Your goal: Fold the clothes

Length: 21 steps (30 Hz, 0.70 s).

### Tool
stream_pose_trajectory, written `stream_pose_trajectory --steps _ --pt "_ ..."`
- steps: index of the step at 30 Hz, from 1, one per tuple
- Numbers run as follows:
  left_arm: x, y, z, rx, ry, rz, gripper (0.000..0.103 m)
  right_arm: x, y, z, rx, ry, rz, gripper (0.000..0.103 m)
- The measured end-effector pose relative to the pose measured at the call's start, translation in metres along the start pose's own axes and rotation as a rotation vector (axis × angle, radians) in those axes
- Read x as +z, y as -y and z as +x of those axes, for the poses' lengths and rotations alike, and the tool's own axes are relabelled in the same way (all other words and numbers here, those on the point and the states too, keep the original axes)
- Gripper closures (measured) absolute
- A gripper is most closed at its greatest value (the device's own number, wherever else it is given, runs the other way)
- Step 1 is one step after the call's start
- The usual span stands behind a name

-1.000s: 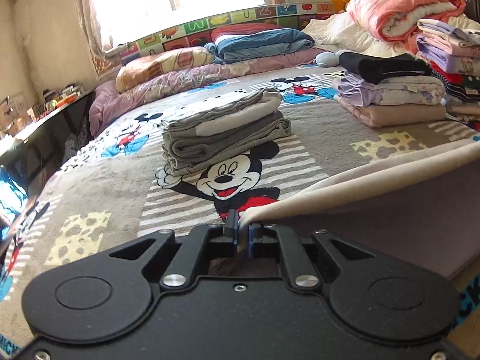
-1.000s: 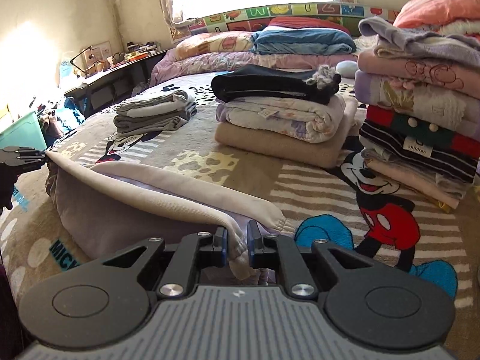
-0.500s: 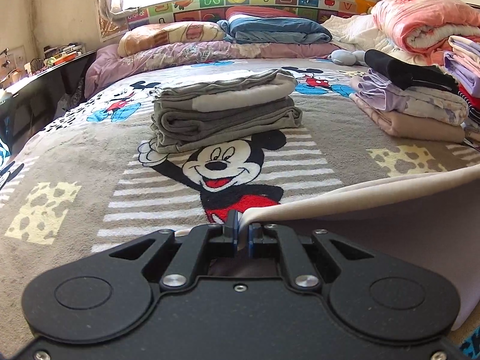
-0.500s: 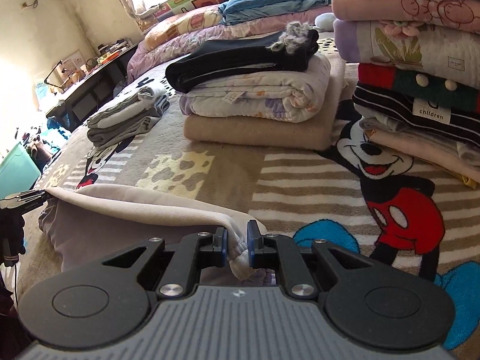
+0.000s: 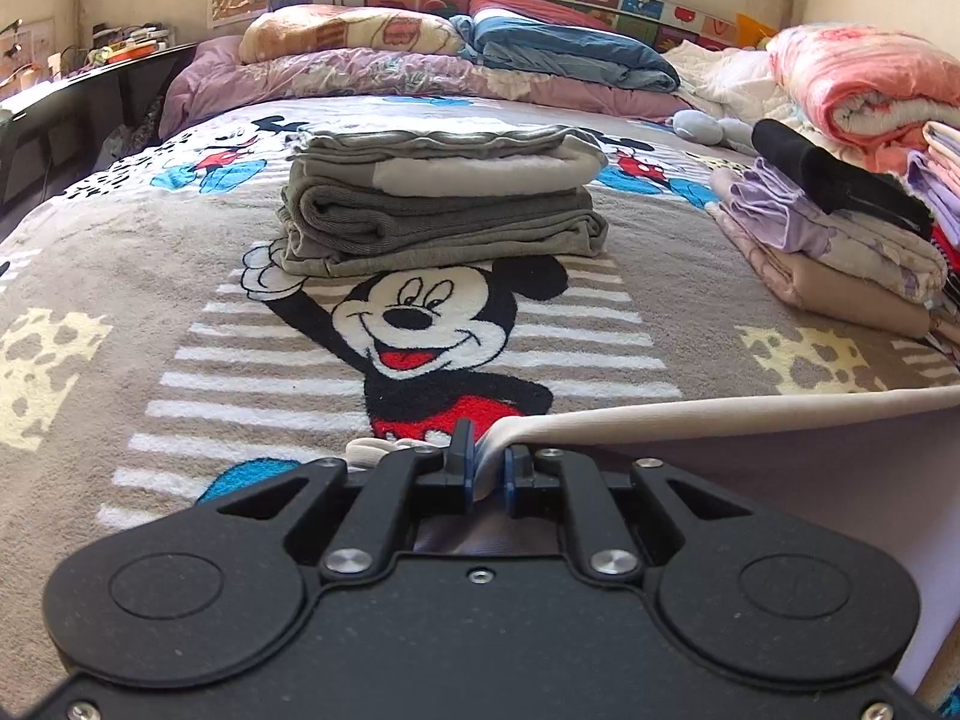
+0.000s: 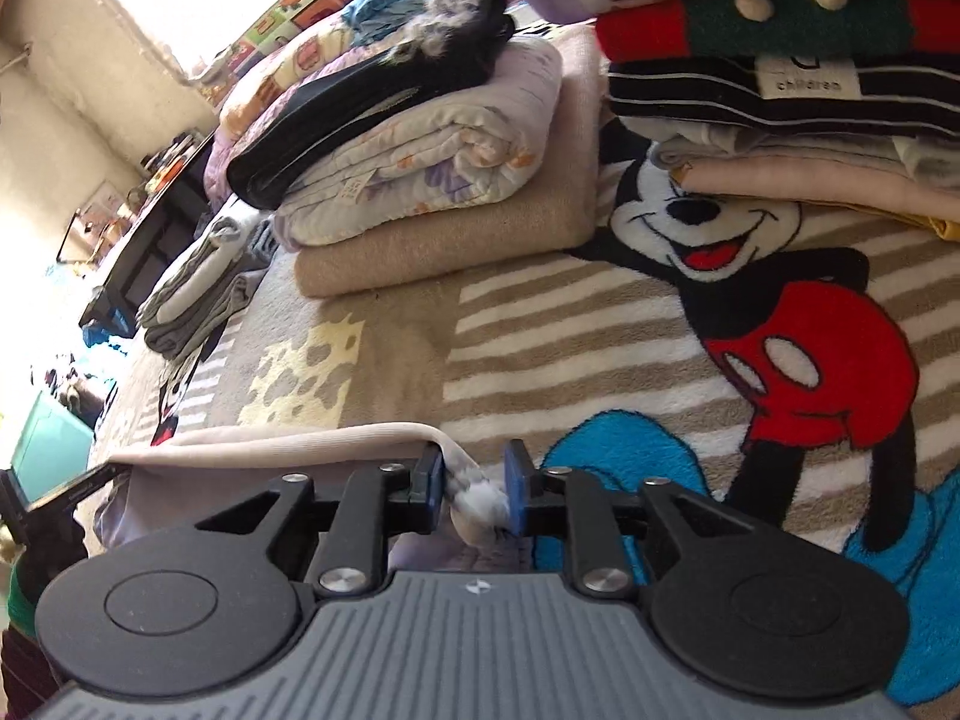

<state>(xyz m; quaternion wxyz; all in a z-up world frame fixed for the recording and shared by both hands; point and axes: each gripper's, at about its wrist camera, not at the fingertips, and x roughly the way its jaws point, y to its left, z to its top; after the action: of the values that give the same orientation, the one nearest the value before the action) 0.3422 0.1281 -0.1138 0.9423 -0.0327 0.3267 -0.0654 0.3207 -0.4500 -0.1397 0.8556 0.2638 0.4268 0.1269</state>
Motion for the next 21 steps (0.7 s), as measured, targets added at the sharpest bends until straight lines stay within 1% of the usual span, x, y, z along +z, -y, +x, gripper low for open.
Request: stream_pose_trajectory --steps 1,2,3,4,6,8,10,14,16,19,21 --pt "0.001 -0.002 0.000 -0.006 0.003 -0.026 0.088 0.000 0.005 -0.003 0.000 0.030 0.036 0.059" --pt "0.001 -0.004 -0.002 -0.017 0.007 -0.042 0.085 -0.001 0.008 -0.005 0.002 0.054 0.062 0.055" --pt "0.002 -0.005 -0.005 -0.028 0.017 -0.051 0.073 -0.003 0.008 -0.008 0.006 0.065 0.068 0.055" --pt "0.003 -0.007 -0.009 -0.037 0.030 -0.059 0.059 -0.006 0.008 -0.011 0.011 0.075 0.074 0.055" --pt "0.005 -0.011 -0.016 -0.048 0.057 -0.093 0.044 -0.011 0.009 -0.017 0.020 0.094 0.085 0.055" --pt "0.006 -0.017 -0.023 -0.053 0.079 -0.134 0.043 -0.022 0.009 -0.022 0.033 0.112 0.104 0.054" --pt "0.006 -0.024 -0.034 -0.034 0.113 -0.185 0.043 -0.033 0.007 -0.026 0.044 0.137 0.120 0.053" --pt "-0.003 -0.037 -0.063 -0.025 0.179 -0.311 0.043 -0.057 0.003 -0.035 0.039 0.187 0.155 0.050" --pt "-0.009 -0.039 -0.076 0.009 0.182 -0.328 0.043 -0.066 -0.001 -0.037 0.032 0.204 0.151 0.049" --pt "-0.025 -0.049 -0.099 0.042 0.207 -0.386 0.043 -0.078 -0.006 -0.036 0.012 0.225 0.123 0.049" --pt "-0.039 -0.058 -0.112 0.045 0.224 -0.464 0.043 -0.084 -0.010 -0.034 0.003 0.238 0.104 0.049"
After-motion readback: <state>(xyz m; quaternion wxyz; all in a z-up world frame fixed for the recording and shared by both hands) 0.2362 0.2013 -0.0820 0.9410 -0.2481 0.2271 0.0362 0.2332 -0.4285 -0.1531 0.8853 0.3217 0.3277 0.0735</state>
